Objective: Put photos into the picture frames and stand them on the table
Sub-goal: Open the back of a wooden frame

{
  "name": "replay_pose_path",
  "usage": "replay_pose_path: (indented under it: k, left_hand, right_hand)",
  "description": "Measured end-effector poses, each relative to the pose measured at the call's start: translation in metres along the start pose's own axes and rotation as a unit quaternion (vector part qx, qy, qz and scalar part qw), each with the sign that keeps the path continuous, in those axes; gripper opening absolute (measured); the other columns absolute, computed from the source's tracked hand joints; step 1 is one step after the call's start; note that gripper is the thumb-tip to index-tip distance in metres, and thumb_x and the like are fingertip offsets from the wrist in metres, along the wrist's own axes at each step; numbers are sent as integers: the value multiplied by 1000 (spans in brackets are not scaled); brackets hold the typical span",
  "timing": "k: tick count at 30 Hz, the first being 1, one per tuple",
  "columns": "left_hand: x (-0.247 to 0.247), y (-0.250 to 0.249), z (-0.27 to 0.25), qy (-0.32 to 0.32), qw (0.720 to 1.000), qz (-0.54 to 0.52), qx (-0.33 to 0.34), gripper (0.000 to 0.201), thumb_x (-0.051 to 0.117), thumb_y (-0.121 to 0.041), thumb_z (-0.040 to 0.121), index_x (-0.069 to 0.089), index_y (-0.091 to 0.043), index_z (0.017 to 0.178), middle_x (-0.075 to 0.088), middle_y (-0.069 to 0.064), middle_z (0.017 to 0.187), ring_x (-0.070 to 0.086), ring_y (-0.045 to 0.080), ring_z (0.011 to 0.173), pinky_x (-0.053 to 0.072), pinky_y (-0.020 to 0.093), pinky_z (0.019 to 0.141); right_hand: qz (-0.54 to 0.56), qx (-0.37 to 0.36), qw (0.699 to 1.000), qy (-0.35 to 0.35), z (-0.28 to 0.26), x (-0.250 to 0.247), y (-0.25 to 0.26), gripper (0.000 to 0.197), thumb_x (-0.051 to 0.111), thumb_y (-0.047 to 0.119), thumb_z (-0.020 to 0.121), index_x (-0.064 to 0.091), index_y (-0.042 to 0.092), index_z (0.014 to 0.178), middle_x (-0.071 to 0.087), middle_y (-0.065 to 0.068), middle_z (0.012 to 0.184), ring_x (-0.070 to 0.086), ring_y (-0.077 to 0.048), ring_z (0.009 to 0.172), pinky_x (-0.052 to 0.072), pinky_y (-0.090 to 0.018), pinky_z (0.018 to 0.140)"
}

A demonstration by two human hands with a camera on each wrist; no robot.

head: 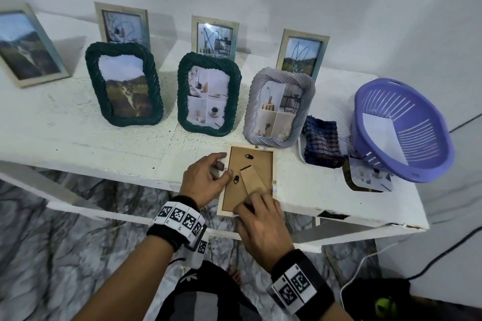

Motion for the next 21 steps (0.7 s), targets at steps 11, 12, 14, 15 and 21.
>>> replay_pose_path:
  k: [11,12,14,15,21]
  left_hand:
    - [2,9,2,15,998,-68,-10,37,70,-40,85,63,-32,120,65,-20,90,65,10,74,58,40,77]
    - [2,9,2,16,998,-67,-10,35,70,-36,86,63,-31,120,65,-20,90,66,11,73,58,41,77]
    - [1,8,1,18,997,-72,-13,34,71,-32,87,63,-30,120,65,-20,90,66,12,74,58,41,77]
    - [-1,7,1,19,997,-76,-14,33,71,-31,87,63,-30,120,66,-20,90,66,12,74,58,40,77]
    - [-4,4,0,19,996,-83,-21,33,71,-30,87,65,-28,119,67,-18,90,66,9,74,57,35,79]
  right_hand:
    - [-77,200,976,24,25,-14,-37,49,56,53,81,63,9,100,56,-11,101,51,-29,88,49,-41,70]
    - [-68,215,974,22,27,-12,-37,50,58,52,80,63,7,102,56,-12,106,51,-30,92,49,-41,73]
    - [-42,249,968,17,28,-10,-38,54,59,49,80,62,3,109,52,-15,122,49,-32,103,48,-42,82]
    - [-34,261,965,13,29,-9,-38,56,60,48,81,62,1,111,49,-16,129,47,-33,108,46,-42,85]
    - [11,279,960,-13,33,-10,-40,52,68,40,74,62,-3,103,53,-22,124,51,-37,105,48,-42,85]
Point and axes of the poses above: each hand's wrist, its own z-axis towards the middle knuckle, its own x-axis out of the palm, y = z × x, the point moved 7 cm from there along z, towards the middle knuckle
